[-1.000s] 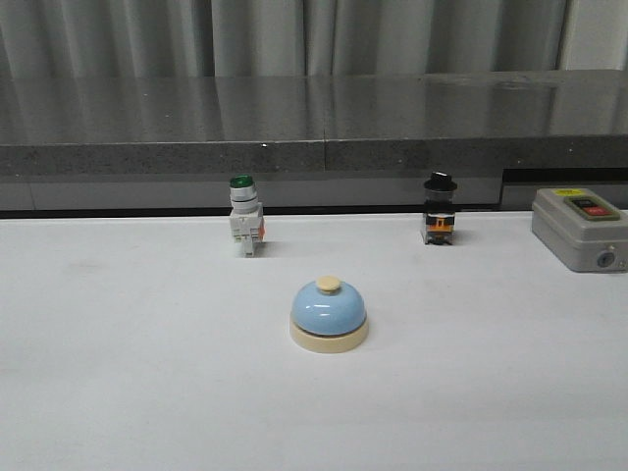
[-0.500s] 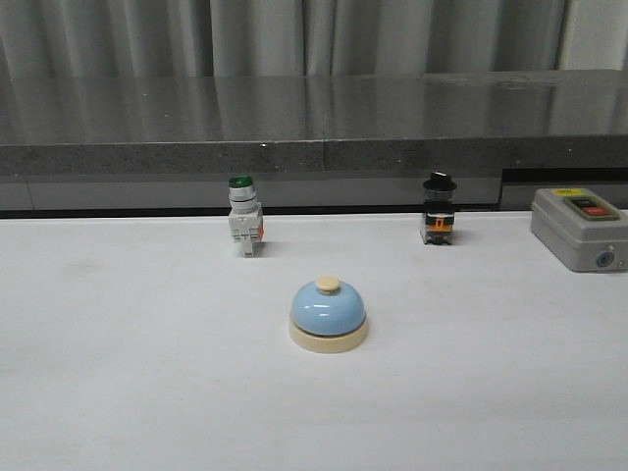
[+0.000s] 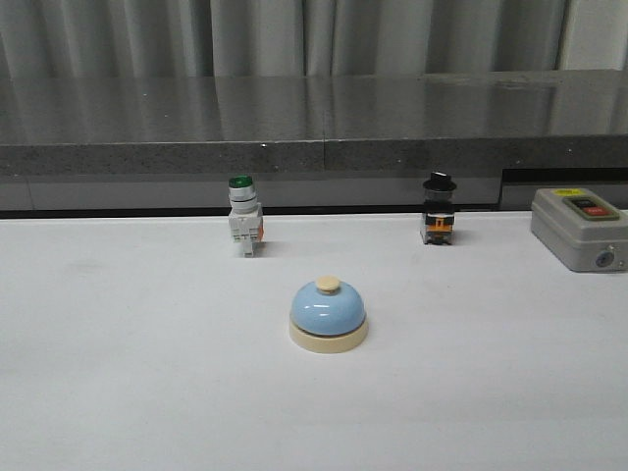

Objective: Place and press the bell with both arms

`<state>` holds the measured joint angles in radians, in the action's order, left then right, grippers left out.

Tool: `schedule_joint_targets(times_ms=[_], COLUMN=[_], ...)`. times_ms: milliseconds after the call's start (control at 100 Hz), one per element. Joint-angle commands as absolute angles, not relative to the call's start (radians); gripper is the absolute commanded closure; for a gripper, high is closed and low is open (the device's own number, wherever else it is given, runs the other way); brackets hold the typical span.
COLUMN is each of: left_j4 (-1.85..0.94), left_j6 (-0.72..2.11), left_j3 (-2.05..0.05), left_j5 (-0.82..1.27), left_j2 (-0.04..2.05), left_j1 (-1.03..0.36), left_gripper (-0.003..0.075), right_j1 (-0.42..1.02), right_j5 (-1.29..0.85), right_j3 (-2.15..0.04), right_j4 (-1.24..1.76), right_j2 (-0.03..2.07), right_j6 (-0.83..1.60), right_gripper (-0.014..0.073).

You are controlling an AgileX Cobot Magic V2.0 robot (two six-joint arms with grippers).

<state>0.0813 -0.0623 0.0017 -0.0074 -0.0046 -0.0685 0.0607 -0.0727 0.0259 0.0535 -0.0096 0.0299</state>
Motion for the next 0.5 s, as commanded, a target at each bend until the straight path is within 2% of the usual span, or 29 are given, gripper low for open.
schedule_joint_targets(times_ms=[0,170,370,490], left_j4=[0.081,0.081,0.081,0.081], left_j6=[-0.07,-0.07,-0.07,-0.07], left_j3=[0.043,0.043,0.043,0.043], left_j5=[-0.089,-0.089,-0.089,-0.089], left_j2=[-0.035,-0.035,-0.035,-0.035], left_j1=[-0.066,-0.066,-0.066,-0.066], left_gripper=[0.0741,0.0741,0.0741,0.0741], right_j1=[0.055,0.055,0.055,0.055], right_j5=[0.013,0.026,0.201,0.163], right_j3=[0.012,0.012,0.005,-0.035], right_j4=[0.042,0.042,0.044,0.089], right_j2=[-0.024,-0.024,-0.023,-0.009], right_j6=[0.031,0.031,0.031,0.031], right_gripper=[0.0654,0.0654,0.0654,0.0654])
